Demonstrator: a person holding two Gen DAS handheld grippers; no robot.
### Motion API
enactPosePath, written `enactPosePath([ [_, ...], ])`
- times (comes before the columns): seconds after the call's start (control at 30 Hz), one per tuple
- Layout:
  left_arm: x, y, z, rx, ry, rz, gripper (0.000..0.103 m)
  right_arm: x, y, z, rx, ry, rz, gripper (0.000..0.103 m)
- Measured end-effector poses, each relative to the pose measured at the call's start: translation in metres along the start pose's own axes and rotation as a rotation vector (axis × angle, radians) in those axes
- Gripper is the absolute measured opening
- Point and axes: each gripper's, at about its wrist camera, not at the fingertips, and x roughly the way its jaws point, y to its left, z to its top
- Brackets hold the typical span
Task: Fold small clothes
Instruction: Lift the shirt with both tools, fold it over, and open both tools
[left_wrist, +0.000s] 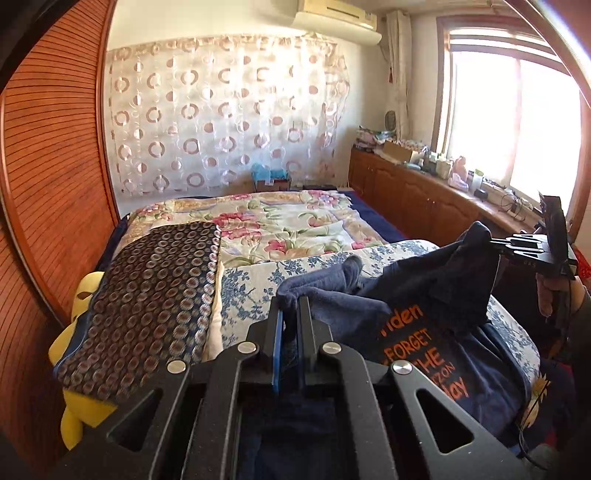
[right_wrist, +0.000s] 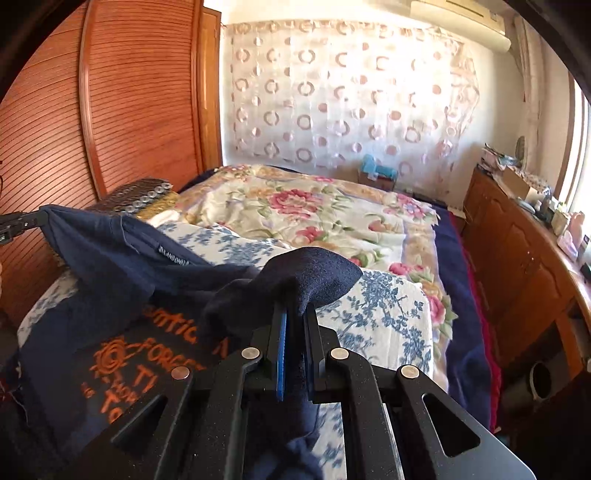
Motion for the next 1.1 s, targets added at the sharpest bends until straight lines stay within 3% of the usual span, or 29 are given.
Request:
enactPosePath([
  [0.13, -0.025, 0.006, -0.020, -0.023, -0.025, 0.003, 0.007, -0.033, 0.006, -0.021, -0.001, -0.035, -0.027, 0.008],
  [0.4, -0.052, 0.015, -0.057, -0.075, -0.042, -0.014, 0.007, -0.090, 0.028, -0.083, 0.056, -0.028, 0.024, 0.008],
  [0.77, -0.096, 0.024, -0.077, -0.111, -0.081, -0.022, 0.007, -0.138, 0.038, -0.088, 0.049, -0.001, 0.031, 0.008],
  [0.93, -0.110, 0.016, -0.103, -0.094, -0.024, -0.002, 0.007, -0.154, 0.047, -0.099, 0.011, 0.053, 0.037, 0.008],
  [1.1, -0.096, 0.015, -0.130, -0.090, 0.062, 0.028, 0.007, -0.148, 0.042, -0.118, 0.040, 0.137, 0.061, 0.008],
])
